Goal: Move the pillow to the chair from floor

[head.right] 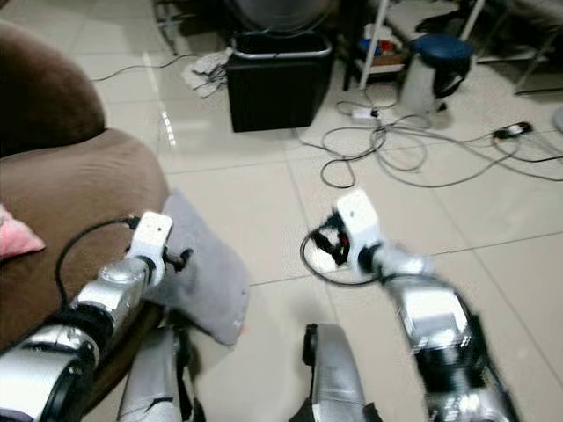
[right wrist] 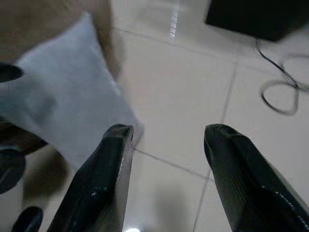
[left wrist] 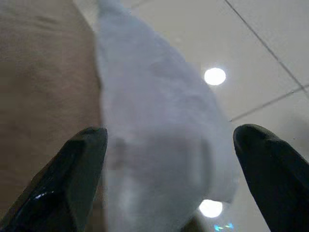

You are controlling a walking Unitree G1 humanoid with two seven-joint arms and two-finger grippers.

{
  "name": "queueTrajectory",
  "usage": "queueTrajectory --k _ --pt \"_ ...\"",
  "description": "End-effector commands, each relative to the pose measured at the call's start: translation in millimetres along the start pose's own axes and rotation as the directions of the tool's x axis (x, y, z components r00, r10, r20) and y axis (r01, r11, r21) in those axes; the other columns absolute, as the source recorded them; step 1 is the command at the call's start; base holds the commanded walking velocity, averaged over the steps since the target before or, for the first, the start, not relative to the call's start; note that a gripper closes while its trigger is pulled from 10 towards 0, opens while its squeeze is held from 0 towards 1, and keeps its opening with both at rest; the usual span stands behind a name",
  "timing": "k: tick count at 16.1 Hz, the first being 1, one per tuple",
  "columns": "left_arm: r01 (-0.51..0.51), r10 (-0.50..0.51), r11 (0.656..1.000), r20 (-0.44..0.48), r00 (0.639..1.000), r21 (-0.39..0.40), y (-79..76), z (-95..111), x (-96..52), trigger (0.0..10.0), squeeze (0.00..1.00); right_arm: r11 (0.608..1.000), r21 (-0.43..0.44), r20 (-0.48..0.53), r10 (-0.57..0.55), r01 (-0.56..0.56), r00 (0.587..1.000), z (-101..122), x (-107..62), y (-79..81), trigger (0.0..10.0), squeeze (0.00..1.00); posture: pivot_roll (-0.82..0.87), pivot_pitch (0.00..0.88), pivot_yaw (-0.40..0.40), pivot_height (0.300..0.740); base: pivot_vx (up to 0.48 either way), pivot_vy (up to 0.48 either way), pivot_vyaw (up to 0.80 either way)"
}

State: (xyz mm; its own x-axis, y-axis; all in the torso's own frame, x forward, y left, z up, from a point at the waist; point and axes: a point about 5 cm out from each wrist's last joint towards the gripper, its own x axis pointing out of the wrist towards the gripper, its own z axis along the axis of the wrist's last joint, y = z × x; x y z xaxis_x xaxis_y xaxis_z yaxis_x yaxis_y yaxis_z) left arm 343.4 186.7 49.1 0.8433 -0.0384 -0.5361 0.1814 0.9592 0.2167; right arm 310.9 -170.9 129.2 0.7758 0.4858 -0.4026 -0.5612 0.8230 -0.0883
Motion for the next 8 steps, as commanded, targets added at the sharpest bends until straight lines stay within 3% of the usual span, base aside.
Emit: queueTrajectory --k 1,3,5,8 --pt "-0.019 0.018 1.000 0.017 1.000 0.018 4.5 13 1.2 10.0 1.00 0.998 0.018 -0.030 0.064 -0.064 0.997 -3 1.4 -1.3 10.0 0.00 -0.03 0.110 0.020 0.550 0.000 0.000 0.00" --pt "-0.060 0.060 0.998 0.011 0.998 -0.026 14.5 22 1.1 10.0 1.00 0.995 0.018 -0.067 0.100 -0.099 0.993 -3 5.0 -4.2 10.0 0.00 -0.01 0.101 0.037 0.550 0.000 0.000 0.00" --pt "-0.051 0.049 0.981 -0.012 0.999 -0.186 15.3 22 1.5 10.0 1.00 0.991 0.010 -0.112 0.134 -0.134 0.985 -10 7.1 -0.7 10.0 0.00 -0.01 0.103 0.035 0.550 0.000 0.000 0.00" --pt "-0.112 0.102 0.977 -0.064 0.993 -0.184 20.7 10 0.3 10.0 1.00 0.978 0.013 -0.088 0.209 -0.208 0.974 -11 8.0 10.1 10.0 0.00 -0.02 0.123 0.020 0.550 0.000 0.000 0.00"
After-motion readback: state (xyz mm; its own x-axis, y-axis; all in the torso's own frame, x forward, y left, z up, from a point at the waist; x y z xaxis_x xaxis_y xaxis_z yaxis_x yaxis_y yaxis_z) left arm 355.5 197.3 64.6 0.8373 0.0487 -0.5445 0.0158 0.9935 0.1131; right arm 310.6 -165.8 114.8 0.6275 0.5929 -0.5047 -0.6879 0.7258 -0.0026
